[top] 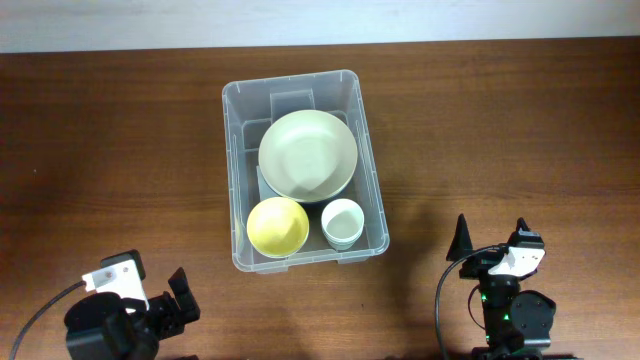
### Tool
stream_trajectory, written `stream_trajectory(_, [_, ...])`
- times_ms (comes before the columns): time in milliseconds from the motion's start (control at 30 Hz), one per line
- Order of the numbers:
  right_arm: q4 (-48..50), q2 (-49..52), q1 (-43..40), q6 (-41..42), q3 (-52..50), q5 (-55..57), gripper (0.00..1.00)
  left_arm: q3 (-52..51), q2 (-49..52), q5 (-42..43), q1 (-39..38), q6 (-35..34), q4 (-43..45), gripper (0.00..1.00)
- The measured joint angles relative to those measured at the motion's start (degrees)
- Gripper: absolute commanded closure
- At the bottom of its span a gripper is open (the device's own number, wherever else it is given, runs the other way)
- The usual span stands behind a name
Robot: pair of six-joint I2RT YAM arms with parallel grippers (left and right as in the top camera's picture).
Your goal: Pack container
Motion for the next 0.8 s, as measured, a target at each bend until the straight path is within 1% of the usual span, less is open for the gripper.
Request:
stream_trajectory(133, [0.0,0.0,0.0,0.0,0.0,0.0,0.01,-0.5,-0.2,0.0,0.0,0.0,0.6,0.01])
stream_trajectory(200, [0.0,0.0,0.0,0.0,0.0,0.0,0.01,-3.3,-1.4,0.0,0.0,0.0,4.1,0.01])
stream_trajectory(233, [0.0,0.0,0.0,0.0,0.0,0.0,0.01,-5.3,-2.3,0.2,-0.2,0.3,7.2,0.01])
stream_trajectory(267, [0.0,0.0,0.0,0.0,0.0,-0.3,0.01,-11.3,-5.6,0.9,-0.9,1.1,14.5,0.01])
stream_trajectory(300, [0.0,0.0,0.0,0.0,0.0,-0.4,0.01,-15.1,-7.9,1.4,-1.9,1.7,19.3,0.01])
stream_trajectory(367, [-0.1,0.0,0.0,0.0,0.0,-0.5,0.01,-20.1,-11.1,2.1,-4.1,2.5,24.0,0.01])
stream_trajectory(467, [-0.1,0.0,0.0,0.0,0.0,-0.6,0.01,-28.4,-16.1,2.9,-7.3,4.8,34.5,0.01])
stream_trajectory(500, [-0.1,0.0,0.0,0.0,0.0,-0.6,0.01,-31.4,-17.5,3.0,-7.9,6.0,40.0,0.01])
stream_trajectory(533, [-0.1,0.0,0.0,0.0,0.0,-0.7,0.01,-33.2,-18.4,3.1,-8.3,6.9,42.7,0.01])
stream_trajectory(567, [-0.1,0.0,0.0,0.0,0.0,-0.7,0.01,-36.3,-19.7,3.3,-8.5,8.2,48.1,0.01])
stream_trajectory(633, [-0.1,0.0,0.0,0.0,0.0,-0.6,0.01,-41.6,-21.8,3.4,-8.5,10.3,54.9,0.01])
stream_trajectory(733, [-0.1,0.0,0.0,0.0,0.0,-0.7,0.01,-45.9,-22.3,3.4,-8.7,11.6,60.5,0.01])
stream_trajectory(800, [-0.1,0.0,0.0,0.0,0.0,-0.7,0.01,-47.0,-22.3,3.4,-9.4,12.8,61.9,0.01])
